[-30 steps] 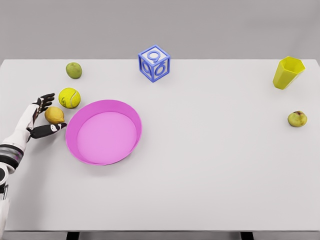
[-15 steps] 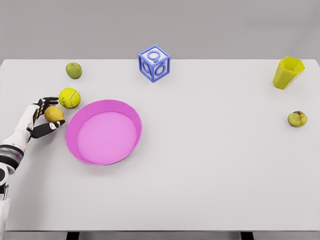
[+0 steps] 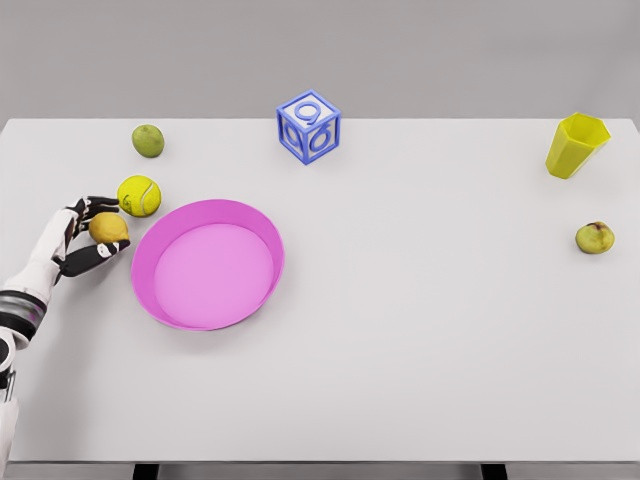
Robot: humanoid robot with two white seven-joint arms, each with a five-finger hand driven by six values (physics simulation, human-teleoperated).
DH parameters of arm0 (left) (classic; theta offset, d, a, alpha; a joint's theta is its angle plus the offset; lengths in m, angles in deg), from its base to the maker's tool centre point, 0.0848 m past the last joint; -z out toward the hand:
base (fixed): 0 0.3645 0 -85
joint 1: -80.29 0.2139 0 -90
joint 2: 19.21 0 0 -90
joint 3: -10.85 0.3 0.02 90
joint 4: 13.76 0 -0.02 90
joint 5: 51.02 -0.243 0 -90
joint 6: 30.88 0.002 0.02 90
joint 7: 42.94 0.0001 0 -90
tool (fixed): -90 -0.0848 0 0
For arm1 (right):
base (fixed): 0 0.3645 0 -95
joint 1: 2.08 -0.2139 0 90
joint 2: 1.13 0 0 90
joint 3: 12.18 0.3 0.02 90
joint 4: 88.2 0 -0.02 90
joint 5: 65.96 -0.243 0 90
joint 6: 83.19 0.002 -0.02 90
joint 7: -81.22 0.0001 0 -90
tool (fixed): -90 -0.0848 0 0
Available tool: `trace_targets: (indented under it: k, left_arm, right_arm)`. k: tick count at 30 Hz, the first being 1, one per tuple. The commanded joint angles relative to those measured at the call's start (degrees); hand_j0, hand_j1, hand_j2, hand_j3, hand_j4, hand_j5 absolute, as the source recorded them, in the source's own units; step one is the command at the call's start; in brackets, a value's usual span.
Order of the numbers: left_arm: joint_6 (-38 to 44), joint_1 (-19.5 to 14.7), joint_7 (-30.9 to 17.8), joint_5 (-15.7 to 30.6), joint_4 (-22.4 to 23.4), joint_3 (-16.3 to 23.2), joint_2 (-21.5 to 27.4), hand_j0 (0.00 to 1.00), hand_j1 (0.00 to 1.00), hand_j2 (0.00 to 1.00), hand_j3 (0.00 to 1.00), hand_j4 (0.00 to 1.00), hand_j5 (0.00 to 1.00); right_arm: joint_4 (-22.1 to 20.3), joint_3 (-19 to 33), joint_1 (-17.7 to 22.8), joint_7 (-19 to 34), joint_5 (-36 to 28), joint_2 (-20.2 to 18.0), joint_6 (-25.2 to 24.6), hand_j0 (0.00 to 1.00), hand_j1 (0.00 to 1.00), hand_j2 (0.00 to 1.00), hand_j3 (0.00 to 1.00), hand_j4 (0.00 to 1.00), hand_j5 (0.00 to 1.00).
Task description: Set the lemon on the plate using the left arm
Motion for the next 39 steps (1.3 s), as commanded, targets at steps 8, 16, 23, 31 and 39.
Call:
trace_targets:
  k: [8,16,23,31,39]
  left_arm:
    - [0.1,0.0,0.0,0.1,-1.2,-0.2,0.1,0.58,0.58,0.58,0.58,0.58,0.58]
    - [0.3,0.4,0.0,0.1,-2.4,-0.2,0.1,0.58,0.58,0.58,0.58,0.58,0.58]
    - [0.3,0.6,0.0,0.2,-3.7,-0.3,0.1,0.55,0.55,0.55,0.55,0.55,0.55]
    - [0.3,1.4,0.0,0.2,-6.8,-0.4,0.1,0.55,0.55,0.55,0.55,0.55,0.55]
    - [0.3,1.6,0.0,0.3,-8.2,-0.5,0.1,0.55,0.55,0.55,0.55,0.55,0.55]
  right_arm:
    - [0.0,0.0,0.0,0.0,0.0,0.0,0.0,1.0,1.0,1.0,1.0,1.0,1.0]
    - [0.0,0.0,0.0,0.0,0.0,0.0,0.0,1.0,1.0,1.0,1.0,1.0,1.0]
    - [0.0,0.0,0.0,0.0,0.0,0.0,0.0,1.0,1.0,1.0,1.0,1.0,1.0]
    - [0.0,0.0,0.0,0.0,-0.1,0.0,0.0,1.0,1.0,1.0,1.0,1.0,1.0]
    - [0.0,0.0,0.0,0.0,-0.1,0.0,0.0,1.0,1.0,1.0,1.0,1.0,1.0]
